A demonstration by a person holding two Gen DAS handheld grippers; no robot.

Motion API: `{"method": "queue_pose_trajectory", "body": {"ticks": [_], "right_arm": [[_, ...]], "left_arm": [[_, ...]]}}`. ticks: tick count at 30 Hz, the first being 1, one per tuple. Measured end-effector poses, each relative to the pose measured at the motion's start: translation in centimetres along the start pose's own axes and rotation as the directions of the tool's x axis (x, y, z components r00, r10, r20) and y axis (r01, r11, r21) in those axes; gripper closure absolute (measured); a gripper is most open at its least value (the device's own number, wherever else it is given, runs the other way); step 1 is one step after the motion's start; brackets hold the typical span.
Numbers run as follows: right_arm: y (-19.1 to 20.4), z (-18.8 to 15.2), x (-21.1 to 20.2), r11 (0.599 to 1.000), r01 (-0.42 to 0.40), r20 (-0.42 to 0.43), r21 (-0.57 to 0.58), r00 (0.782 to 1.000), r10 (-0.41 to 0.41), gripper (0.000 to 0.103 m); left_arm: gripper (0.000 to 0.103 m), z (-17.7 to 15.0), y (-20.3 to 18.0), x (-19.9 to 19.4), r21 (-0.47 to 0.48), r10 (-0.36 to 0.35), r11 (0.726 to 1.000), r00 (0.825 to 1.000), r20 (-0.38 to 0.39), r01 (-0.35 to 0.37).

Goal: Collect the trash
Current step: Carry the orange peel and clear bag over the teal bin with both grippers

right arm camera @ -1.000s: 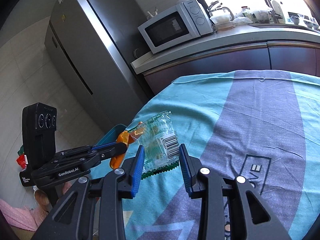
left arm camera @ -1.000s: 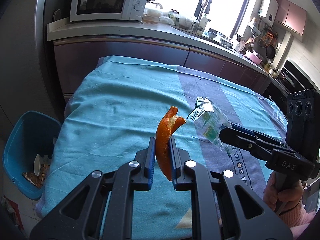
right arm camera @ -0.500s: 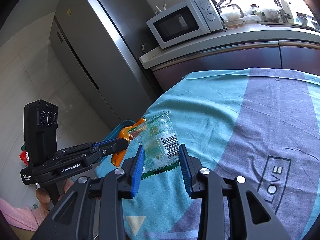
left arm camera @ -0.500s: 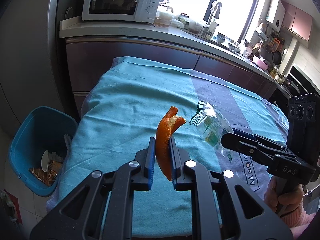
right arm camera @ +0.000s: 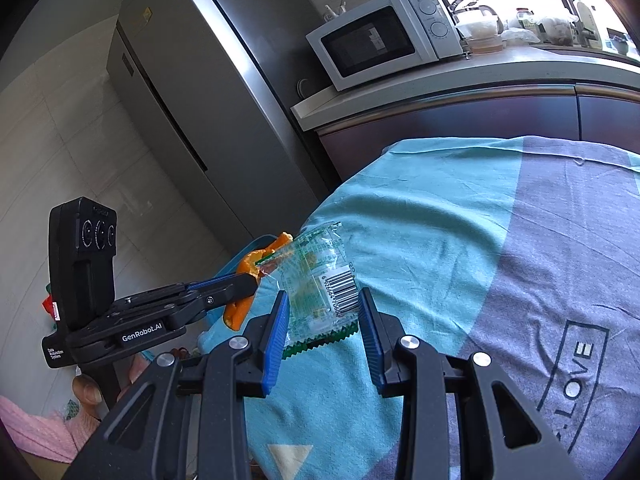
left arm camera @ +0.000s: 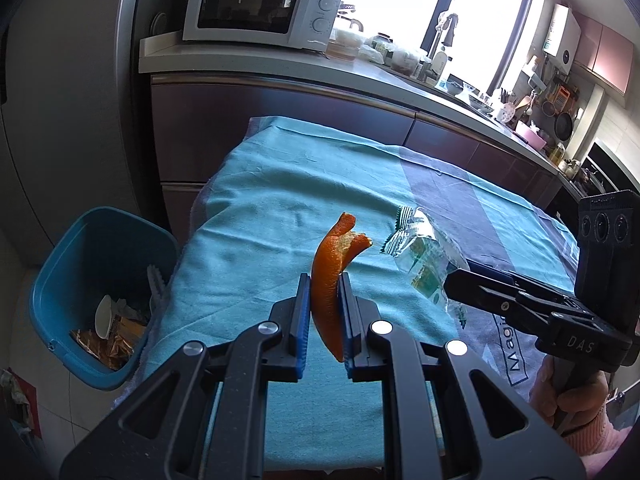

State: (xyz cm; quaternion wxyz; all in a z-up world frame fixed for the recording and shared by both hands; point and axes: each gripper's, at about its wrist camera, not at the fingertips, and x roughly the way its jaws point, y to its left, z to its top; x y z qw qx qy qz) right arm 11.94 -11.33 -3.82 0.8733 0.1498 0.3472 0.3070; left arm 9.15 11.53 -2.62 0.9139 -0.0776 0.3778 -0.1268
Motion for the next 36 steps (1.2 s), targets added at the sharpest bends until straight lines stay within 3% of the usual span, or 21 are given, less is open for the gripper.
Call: {"method": "queue_pose_trajectory", "body": {"ticks": [36], "right_arm": [[3.7,1.2,3.5,0.995,-0.048,-0.052,-0.084,0.998,0.044,0.070]], "left_arm": [[0.089,-0.1,4.8,-2.3,-0.088,0.075,0.994,0.996,0.040,-0.071]]}}
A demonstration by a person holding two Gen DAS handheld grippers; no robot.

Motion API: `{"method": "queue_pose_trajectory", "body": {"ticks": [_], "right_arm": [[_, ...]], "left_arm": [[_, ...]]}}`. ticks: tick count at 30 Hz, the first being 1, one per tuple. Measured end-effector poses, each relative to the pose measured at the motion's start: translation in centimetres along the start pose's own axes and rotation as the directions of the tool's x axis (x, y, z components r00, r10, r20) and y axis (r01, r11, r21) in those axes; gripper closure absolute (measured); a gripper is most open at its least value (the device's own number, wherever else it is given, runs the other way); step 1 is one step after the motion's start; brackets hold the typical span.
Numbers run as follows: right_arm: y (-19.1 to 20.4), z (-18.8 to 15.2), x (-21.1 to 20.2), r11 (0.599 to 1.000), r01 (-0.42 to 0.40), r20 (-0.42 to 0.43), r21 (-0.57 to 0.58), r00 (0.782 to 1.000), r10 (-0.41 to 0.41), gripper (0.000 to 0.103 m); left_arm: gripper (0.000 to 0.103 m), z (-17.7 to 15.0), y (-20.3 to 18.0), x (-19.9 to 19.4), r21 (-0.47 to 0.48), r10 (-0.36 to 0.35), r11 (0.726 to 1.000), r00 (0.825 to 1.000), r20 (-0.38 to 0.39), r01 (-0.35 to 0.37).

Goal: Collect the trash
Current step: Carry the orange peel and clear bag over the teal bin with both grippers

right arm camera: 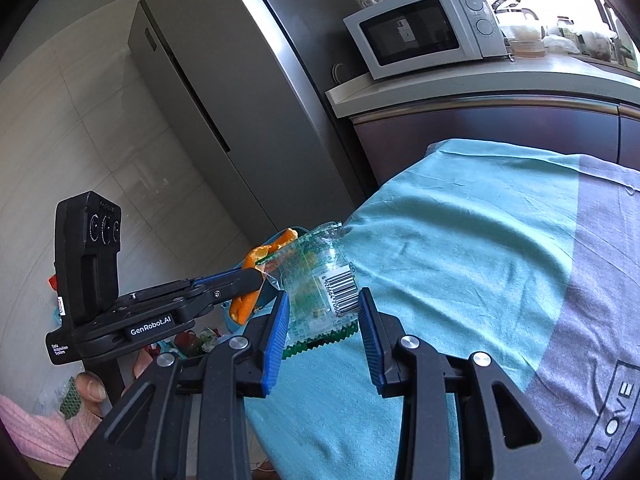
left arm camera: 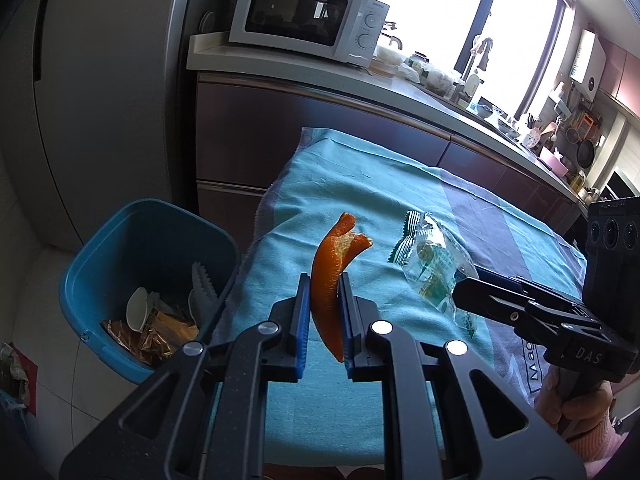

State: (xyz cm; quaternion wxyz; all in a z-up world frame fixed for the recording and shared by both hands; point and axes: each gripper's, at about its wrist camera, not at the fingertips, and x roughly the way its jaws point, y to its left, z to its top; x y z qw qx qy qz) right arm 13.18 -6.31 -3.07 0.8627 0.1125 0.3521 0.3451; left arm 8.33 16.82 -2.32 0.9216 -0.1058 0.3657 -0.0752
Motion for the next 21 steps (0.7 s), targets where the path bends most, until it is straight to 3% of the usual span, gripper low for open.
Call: {"method": "queue_pose_trajectory", "body": {"ticks": [21], "right_arm": [[2.1,1.2,3.0,0.998,-0.039,-0.043,-0.052,0.998,0.037,0.070]], "left_arm": [[0.089,0.3,3.2,-0.8,-0.054,0.045,0.998,0.999,0.021,-0.044]]}}
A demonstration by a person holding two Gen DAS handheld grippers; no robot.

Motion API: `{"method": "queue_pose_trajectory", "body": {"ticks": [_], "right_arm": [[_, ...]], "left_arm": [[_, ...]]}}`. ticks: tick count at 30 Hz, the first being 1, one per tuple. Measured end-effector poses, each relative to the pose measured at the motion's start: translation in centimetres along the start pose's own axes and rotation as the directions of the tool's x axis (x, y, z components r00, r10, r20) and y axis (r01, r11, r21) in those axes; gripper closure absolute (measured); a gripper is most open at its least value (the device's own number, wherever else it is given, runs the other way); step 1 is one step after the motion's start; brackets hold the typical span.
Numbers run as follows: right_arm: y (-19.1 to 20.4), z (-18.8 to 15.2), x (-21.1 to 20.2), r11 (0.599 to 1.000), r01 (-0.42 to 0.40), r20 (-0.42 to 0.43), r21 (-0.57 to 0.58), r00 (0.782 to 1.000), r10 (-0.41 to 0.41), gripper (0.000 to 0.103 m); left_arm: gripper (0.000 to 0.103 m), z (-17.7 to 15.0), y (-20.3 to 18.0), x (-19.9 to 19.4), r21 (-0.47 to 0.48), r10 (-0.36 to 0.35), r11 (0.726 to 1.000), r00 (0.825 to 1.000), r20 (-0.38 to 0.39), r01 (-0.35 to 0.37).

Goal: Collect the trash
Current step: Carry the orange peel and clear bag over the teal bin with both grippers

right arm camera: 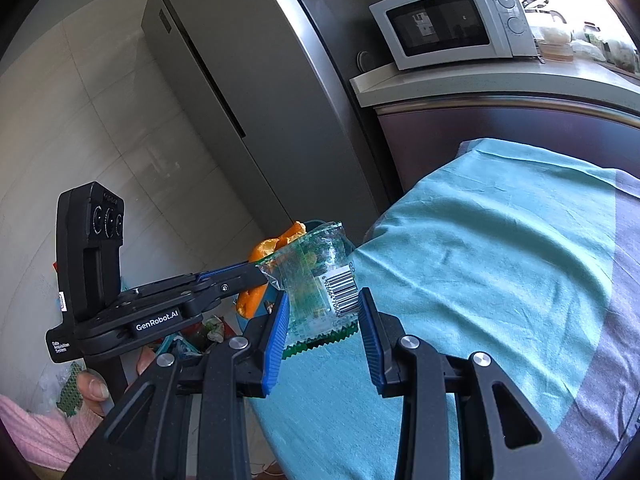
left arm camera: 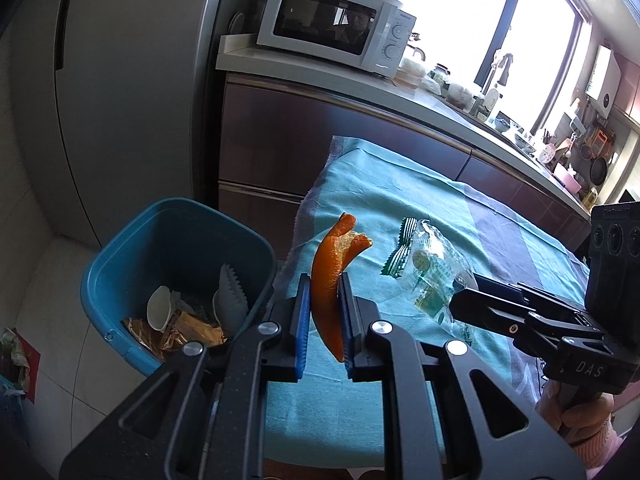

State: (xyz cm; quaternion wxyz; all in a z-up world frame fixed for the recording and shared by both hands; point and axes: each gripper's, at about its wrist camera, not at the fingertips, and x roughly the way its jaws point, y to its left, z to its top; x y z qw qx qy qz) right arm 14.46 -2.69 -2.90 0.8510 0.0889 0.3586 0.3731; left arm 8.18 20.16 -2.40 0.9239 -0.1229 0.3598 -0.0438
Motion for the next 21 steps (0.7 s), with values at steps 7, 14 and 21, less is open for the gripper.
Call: {"method": "queue_pose_trajectory", "body": {"ticks": [7,14,21], "right_arm": [[1.0,0.4,0.9,1.000,-0.007,-0.016,-0.023,1.000,0.007,0.070],[1.5,0.8,1.7,0.999,-0.013,-0.030,-0.039,0.999,0.012,0.070],[2.0,1.0,2.2,0.998,-0.019,-0.042,-0.054,0.999,0.017,0.070]], "left_arm": [[0.089,0.0,1.1,-0.1,-0.019,0.013,1.000,1.000,0.001,-0.012],[0.089,0.1,1.8,-0.1,-0.033,0.022,0.999,1.000,0.002,-0.022],[0.089,0.1,2.3,-0.4,-0.046,0.031,0.998,1.000,0.006,-0.030]]}}
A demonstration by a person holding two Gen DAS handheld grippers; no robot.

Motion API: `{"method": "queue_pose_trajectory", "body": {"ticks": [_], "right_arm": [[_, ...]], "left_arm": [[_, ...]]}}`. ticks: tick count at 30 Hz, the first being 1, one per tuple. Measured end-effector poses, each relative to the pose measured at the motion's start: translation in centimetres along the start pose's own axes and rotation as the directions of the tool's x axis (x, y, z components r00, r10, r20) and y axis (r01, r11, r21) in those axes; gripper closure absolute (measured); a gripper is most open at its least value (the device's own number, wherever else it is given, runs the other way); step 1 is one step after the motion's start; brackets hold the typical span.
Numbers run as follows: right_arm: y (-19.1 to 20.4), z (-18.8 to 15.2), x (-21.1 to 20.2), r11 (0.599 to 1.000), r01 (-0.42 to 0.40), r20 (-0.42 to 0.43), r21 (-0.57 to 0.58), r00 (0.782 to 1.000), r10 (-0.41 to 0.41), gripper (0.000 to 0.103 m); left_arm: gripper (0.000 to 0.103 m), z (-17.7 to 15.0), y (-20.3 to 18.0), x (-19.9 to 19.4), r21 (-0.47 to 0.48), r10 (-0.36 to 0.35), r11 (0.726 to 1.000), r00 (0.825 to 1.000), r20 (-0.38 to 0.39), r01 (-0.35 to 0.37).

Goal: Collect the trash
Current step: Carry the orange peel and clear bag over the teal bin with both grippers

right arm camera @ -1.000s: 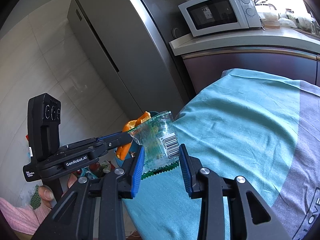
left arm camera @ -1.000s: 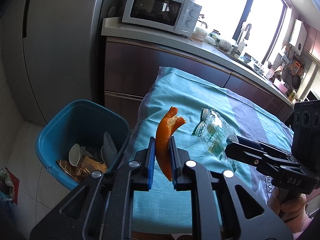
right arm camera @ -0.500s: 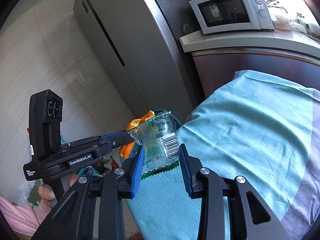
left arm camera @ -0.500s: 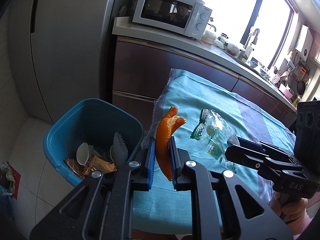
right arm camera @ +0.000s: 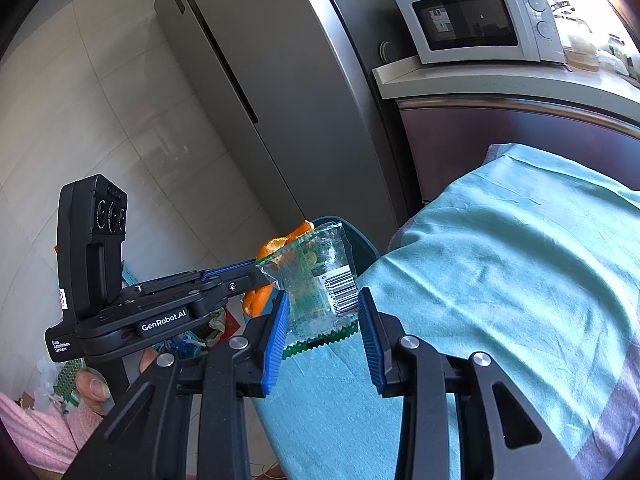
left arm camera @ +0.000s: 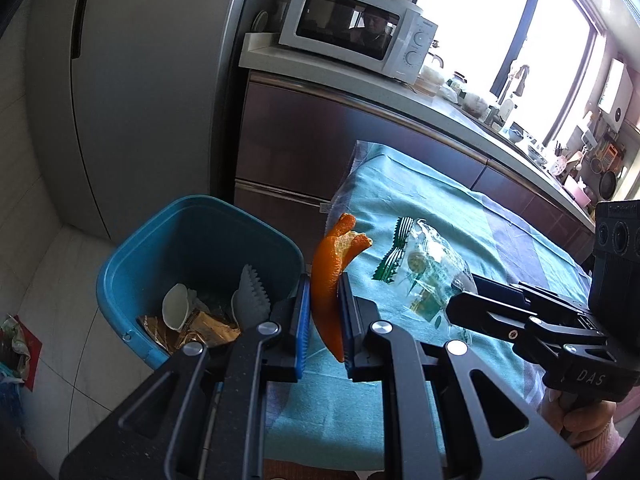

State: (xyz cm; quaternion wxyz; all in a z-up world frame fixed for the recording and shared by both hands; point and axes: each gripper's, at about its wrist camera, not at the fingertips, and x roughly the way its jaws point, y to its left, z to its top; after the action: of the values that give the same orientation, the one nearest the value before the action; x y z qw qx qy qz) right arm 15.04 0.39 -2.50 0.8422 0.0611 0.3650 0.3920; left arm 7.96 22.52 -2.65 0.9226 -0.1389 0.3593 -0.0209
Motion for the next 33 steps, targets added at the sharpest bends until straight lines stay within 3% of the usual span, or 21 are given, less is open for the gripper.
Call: {"method": "queue_pose_trajectory", "body": {"ticks": [33], "right_arm": [[2.0,1.0,3.6,0.998,-0.013,-0.066,-0.057,0.998,0.009,0.070]], "left_arm": [[0.089,-0.1,3.1,0.7,-0.058,0.054,0.997,0.999,-0.004,-0.054]]}}
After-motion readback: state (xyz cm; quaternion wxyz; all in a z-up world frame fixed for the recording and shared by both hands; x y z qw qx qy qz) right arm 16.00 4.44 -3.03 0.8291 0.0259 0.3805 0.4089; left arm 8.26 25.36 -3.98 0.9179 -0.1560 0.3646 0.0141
